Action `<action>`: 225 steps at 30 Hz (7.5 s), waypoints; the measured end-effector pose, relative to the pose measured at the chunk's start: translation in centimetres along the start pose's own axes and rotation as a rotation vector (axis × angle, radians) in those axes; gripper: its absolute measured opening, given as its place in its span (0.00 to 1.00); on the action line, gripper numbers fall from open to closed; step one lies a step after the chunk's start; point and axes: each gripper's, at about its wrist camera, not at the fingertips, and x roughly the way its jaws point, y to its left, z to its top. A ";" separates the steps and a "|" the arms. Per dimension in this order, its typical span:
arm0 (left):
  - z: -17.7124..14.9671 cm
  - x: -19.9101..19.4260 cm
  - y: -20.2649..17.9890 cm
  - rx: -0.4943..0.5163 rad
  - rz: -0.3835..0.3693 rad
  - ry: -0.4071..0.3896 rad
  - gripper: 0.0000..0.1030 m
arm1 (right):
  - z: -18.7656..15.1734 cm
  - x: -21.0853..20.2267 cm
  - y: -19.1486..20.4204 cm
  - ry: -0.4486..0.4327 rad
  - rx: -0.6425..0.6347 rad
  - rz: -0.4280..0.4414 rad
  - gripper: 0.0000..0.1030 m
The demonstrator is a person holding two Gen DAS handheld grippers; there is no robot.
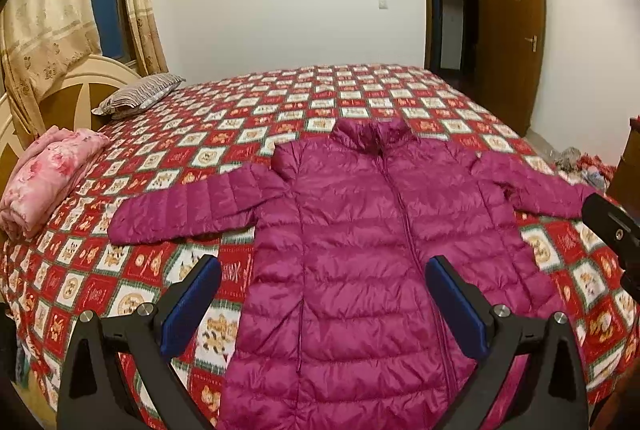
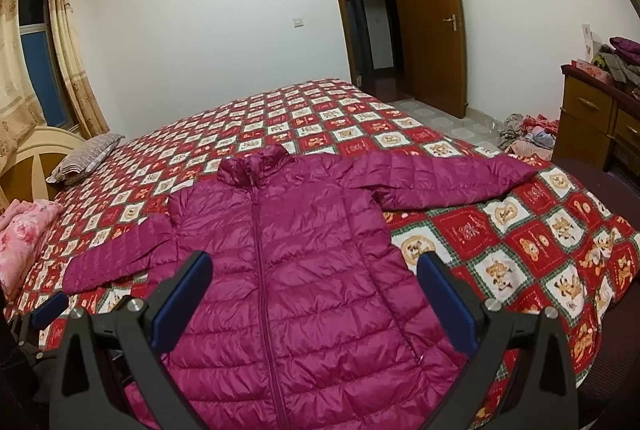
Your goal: Fold large clothes
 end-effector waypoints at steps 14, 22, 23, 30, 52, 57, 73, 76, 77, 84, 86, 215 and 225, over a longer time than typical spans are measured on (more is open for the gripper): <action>3.7 -0.7 0.9 -0.075 -0.044 -0.092 0.99 | 2.9 0.8 0.0 -0.046 0.006 -0.012 1.00; 3.6 -0.7 0.7 -0.070 -0.039 -0.079 0.99 | 3.0 0.8 -0.3 -0.044 0.014 -0.013 1.00; 3.4 -0.8 0.6 -0.065 -0.037 -0.078 0.99 | 2.9 0.8 -0.3 -0.048 0.015 -0.012 1.00; 2.3 -2.3 -0.1 -0.042 -0.028 -0.085 0.99 | 1.9 -0.5 -0.7 -0.059 0.013 -0.013 1.00; -4.5 -7.9 -2.1 0.009 -0.006 -0.146 0.99 | -2.7 -6.0 -2.3 -0.109 -0.014 -0.062 1.00; -4.8 -8.4 -2.1 0.010 0.001 -0.165 0.99 | -2.8 -6.5 -2.4 -0.115 -0.012 -0.065 1.00; -1.2 1.0 4.7 -0.070 0.006 -0.041 0.99 | 3.7 4.0 -17.3 0.003 0.255 -0.181 1.00; -0.3 4.1 7.0 -0.100 0.092 -0.015 0.99 | 5.9 8.5 -24.3 0.031 0.379 -0.235 1.00; -0.1 4.8 7.4 -0.106 0.106 -0.011 0.99 | 6.4 10.0 -26.3 0.044 0.424 -0.239 0.97; 1.0 9.8 9.5 -0.142 0.113 0.043 0.99 | 6.8 21.2 -35.6 0.213 0.594 -0.374 0.83; 1.3 11.1 9.7 -0.155 0.099 0.055 0.99 | 6.5 23.2 -36.5 0.248 0.608 -0.376 0.83; 10.5 25.2 4.7 -0.114 -0.181 0.110 0.73 | 1.9 29.3 3.5 0.351 -0.256 0.176 0.51; 5.7 34.9 5.8 -0.154 0.020 0.272 0.73 | 3.3 30.1 0.4 0.414 -0.271 0.105 0.52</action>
